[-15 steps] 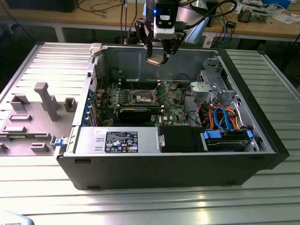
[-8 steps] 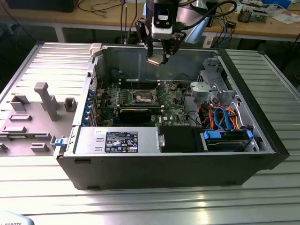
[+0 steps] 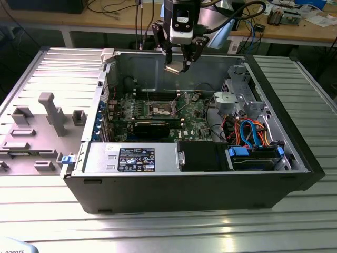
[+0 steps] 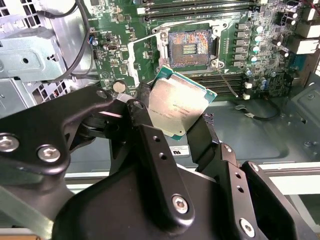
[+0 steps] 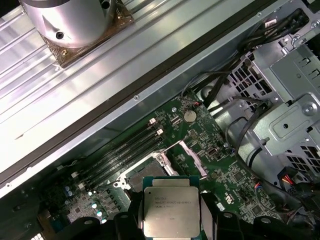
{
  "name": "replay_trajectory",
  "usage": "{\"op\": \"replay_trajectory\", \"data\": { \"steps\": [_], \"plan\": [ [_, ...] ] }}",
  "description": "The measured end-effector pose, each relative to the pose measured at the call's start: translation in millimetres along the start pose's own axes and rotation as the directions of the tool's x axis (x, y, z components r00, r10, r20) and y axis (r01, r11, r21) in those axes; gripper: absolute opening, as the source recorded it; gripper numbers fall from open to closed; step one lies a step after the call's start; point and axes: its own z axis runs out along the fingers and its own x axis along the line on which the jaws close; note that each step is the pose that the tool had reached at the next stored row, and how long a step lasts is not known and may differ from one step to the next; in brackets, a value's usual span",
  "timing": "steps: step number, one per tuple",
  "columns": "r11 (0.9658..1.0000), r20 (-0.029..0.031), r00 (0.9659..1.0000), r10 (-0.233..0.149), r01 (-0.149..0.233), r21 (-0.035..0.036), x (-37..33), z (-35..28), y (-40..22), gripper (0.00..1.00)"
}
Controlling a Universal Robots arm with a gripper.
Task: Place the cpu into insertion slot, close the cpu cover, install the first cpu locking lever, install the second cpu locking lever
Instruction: 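Place the cpu into insertion slot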
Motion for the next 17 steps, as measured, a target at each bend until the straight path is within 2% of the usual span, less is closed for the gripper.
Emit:
{"op": "replay_trajectory", "data": {
  "steps": [1,5,8,17],
  "plan": [
    [1.0,0.0004,1.0,0.003,-0.003,-0.0001,0.0,0.0,0.0,0.54],
    [0.9982,0.0054,0.9981,0.061,-0.061,-0.0014,0.0,0.4,0.0,0.54],
    [0.9926,0.0106,0.9925,0.122,-0.122,-0.003,0.0,0.8,-0.1,0.54],
    [0.9918,0.0112,0.9917,0.128,-0.128,-0.0032,0.0,0.8,-0.1,0.54]
  ]
}}
